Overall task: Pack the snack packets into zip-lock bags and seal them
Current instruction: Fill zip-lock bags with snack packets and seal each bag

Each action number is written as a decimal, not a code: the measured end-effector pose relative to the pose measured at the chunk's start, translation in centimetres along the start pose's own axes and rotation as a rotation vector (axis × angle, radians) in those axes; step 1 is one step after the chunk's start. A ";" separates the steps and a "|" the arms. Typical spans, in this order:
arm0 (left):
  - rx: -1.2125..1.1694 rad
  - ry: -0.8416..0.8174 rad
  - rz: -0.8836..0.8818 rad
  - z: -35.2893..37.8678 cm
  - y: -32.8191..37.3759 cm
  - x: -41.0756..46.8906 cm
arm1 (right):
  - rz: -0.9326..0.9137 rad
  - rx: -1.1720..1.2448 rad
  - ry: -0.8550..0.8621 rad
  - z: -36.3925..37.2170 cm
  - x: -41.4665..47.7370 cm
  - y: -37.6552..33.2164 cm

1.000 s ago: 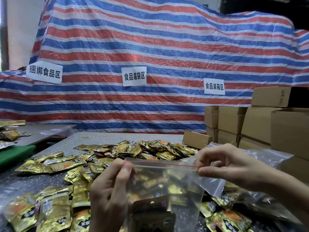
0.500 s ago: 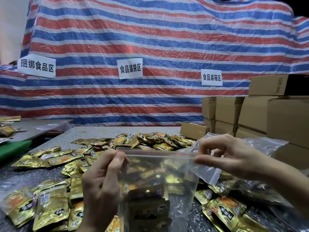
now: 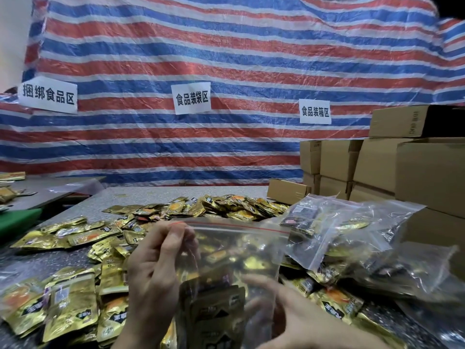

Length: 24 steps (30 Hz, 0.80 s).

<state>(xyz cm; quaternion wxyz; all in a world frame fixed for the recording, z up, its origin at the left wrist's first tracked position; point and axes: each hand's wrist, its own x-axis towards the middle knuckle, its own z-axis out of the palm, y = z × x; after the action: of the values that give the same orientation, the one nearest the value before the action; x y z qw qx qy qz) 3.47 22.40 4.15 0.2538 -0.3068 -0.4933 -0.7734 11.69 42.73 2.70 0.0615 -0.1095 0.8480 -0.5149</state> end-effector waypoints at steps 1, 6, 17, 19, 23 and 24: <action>-0.013 -0.011 -0.011 0.0 -0.1 0.0 | -0.031 -0.054 0.035 0.7 0.5 0.3; -0.017 -0.028 -0.064 -0.2 -0.6 0.1 | -0.051 0.113 0.114 1.9 0.8 0.0; 0.043 -0.189 -0.247 -0.5 -1.7 -0.3 | -0.119 0.377 0.236 -0.9 -0.3 -2.3; 0.081 -0.222 -0.237 -0.3 -1.9 -0.7 | -0.131 0.396 0.393 -3.3 0.2 -3.7; 0.127 -0.337 -0.204 0.4 -2.2 -1.6 | -0.104 0.362 0.733 -10.3 2.5 -5.5; 0.136 -0.368 -0.211 0.5 -2.2 -1.8 | -0.066 0.336 0.833 -12.1 3.3 -5.6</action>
<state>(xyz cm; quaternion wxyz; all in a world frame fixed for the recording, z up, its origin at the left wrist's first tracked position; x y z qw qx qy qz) 3.28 23.87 1.64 0.0974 -0.3718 -0.6116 -0.6915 6.58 49.83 13.27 -0.2846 0.0915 0.7011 -0.6473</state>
